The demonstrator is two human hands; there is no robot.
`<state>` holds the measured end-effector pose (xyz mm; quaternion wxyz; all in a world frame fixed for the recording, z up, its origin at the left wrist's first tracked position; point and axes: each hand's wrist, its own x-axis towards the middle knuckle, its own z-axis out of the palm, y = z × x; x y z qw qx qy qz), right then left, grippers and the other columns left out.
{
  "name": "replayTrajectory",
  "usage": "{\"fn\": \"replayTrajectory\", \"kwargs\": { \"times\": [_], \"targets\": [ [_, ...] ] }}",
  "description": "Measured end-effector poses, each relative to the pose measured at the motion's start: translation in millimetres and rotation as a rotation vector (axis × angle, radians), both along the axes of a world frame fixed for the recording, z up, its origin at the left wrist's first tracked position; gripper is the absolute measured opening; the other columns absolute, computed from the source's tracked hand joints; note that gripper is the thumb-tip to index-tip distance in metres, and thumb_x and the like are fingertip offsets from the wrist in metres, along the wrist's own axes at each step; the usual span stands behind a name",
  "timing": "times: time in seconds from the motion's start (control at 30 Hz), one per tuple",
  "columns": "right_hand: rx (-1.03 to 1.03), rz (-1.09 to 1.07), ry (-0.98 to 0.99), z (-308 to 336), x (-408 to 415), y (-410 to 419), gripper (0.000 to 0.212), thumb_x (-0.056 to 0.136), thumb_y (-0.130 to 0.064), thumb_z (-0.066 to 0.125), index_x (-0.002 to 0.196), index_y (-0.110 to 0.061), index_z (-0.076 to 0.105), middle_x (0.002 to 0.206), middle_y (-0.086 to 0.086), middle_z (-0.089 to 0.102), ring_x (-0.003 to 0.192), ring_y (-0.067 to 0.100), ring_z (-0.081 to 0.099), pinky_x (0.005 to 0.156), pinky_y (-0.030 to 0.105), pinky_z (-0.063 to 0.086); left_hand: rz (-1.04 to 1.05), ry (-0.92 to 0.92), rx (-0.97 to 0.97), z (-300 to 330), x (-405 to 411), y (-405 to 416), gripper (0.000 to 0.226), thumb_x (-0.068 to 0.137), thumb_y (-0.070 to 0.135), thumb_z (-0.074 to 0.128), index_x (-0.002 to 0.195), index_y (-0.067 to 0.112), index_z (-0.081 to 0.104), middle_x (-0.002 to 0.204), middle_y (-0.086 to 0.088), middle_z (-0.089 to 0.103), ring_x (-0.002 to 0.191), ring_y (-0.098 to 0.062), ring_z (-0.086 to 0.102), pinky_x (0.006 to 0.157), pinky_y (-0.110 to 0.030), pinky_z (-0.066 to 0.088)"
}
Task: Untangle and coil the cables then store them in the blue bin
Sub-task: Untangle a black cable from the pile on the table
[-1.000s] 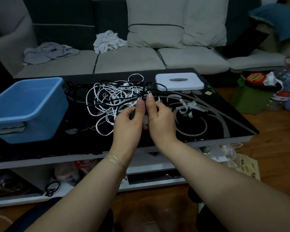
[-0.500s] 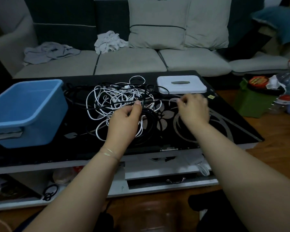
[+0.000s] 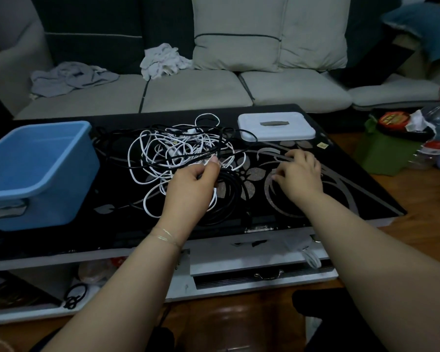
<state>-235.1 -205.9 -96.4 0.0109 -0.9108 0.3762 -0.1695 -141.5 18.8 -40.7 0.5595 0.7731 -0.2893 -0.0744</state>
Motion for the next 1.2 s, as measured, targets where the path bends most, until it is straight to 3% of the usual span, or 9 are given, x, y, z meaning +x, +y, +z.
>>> {"fn": "replayTrajectory", "kwargs": {
  "times": [0.17, 0.3, 0.43, 0.57, 0.8, 0.93, 1.0, 1.1, 1.2],
  "targets": [
    [-0.015, 0.026, -0.026, -3, 3, 1, 0.030, 0.085, -0.045, 0.064, 0.103, -0.023, 0.071, 0.136, 0.001, 0.043, 0.129, 0.027, 0.028, 0.110, 0.040, 0.019, -0.003, -0.001, -0.021, -1, 0, 3, 0.057, 0.092, 0.047, 0.053, 0.050, 0.019, 0.026, 0.048, 0.005, 0.023, 0.047, -0.018, 0.024, 0.052, -0.032, 0.024],
    [-0.012, -0.021, 0.072, -8, 2, -1, 0.038, 0.088, -0.046, 0.060, 0.115, -0.021, 0.066, 0.143, 0.003, 0.038, 0.134, 0.027, 0.024, 0.113, 0.044, 0.016, -0.009, 0.011, -0.022, -3, -1, 5, 0.059, 0.093, 0.047, 0.053, 0.047, 0.019, 0.028, 0.045, 0.008, 0.022, 0.048, -0.020, 0.027, 0.053, -0.034, 0.025],
    [-0.031, -0.066, 0.009, -9, 5, -1, 0.042, 0.089, -0.038, 0.060, 0.122, -0.013, 0.057, 0.138, 0.009, 0.042, 0.131, 0.029, 0.030, 0.109, 0.042, 0.021, -0.009, 0.023, -0.033, -4, -2, 5, 0.059, 0.093, 0.047, 0.053, 0.047, 0.019, 0.029, 0.045, 0.007, 0.023, 0.050, -0.019, 0.029, 0.054, -0.036, 0.027],
    [-0.028, -0.142, 0.079, -9, 5, -1, 0.055, 0.089, -0.046, 0.057, 0.131, -0.012, 0.050, 0.138, 0.011, 0.042, 0.131, 0.030, 0.032, 0.109, 0.043, 0.024, 0.007, 0.050, -0.052, -4, -2, 5, 0.056, 0.092, 0.048, 0.053, 0.049, 0.020, 0.031, 0.050, -0.002, 0.029, 0.051, -0.020, 0.032, 0.055, -0.035, 0.029],
    [-0.061, -0.094, 0.144, -16, 6, -4, 0.033, 0.096, -0.036, 0.049, 0.122, -0.021, 0.063, 0.136, 0.003, 0.046, 0.129, 0.026, 0.033, 0.111, 0.041, 0.019, 0.007, 0.112, -0.055, -5, -1, 4, 0.059, 0.093, 0.047, 0.052, 0.045, 0.020, 0.032, 0.051, -0.002, 0.031, 0.050, -0.019, 0.031, 0.057, -0.035, 0.028],
    [-0.077, 0.027, -0.090, -15, 6, 0, 0.019, 0.091, -0.023, 0.059, 0.102, -0.016, 0.072, 0.137, 0.007, 0.046, 0.130, 0.030, 0.033, 0.108, 0.042, 0.021, 0.030, 0.161, -0.057, -4, -1, 5, 0.056, 0.094, 0.046, 0.051, 0.048, 0.019, 0.035, 0.047, 0.004, 0.032, 0.049, -0.019, 0.030, 0.058, -0.034, 0.030],
    [-0.137, 0.107, -0.280, -3, 10, 7, 0.013, 0.087, -0.018, 0.063, 0.093, -0.009, 0.072, 0.122, 0.012, 0.055, 0.120, 0.035, 0.044, 0.102, 0.046, 0.029, 0.046, 0.173, -0.061, -3, -1, 5, 0.052, 0.094, 0.046, 0.051, 0.054, 0.020, 0.033, 0.050, 0.001, 0.033, 0.046, -0.016, 0.033, 0.059, -0.034, 0.031],
    [-0.249, 0.209, -0.455, 32, 19, 28, 0.010, 0.087, -0.018, 0.061, 0.089, -0.009, 0.066, 0.091, 0.010, 0.062, 0.096, 0.034, 0.055, 0.093, 0.041, 0.034, 0.063, 0.197, -0.068, -3, -1, 5, 0.053, 0.096, 0.043, 0.051, 0.054, 0.021, 0.026, 0.050, 0.003, 0.029, 0.034, -0.002, 0.035, 0.059, -0.032, 0.028],
    [-0.150, 0.346, -0.555, 63, 20, 57, 0.012, 0.093, -0.015, 0.053, 0.097, -0.008, 0.062, 0.081, 0.005, 0.063, 0.081, 0.027, 0.056, 0.079, 0.035, 0.037, 0.087, 0.185, -0.059, -5, 1, 5, 0.060, 0.095, 0.044, 0.051, 0.046, 0.021, 0.023, 0.043, 0.010, 0.022, 0.041, -0.012, 0.025, 0.057, -0.034, 0.026]
  ]
}}
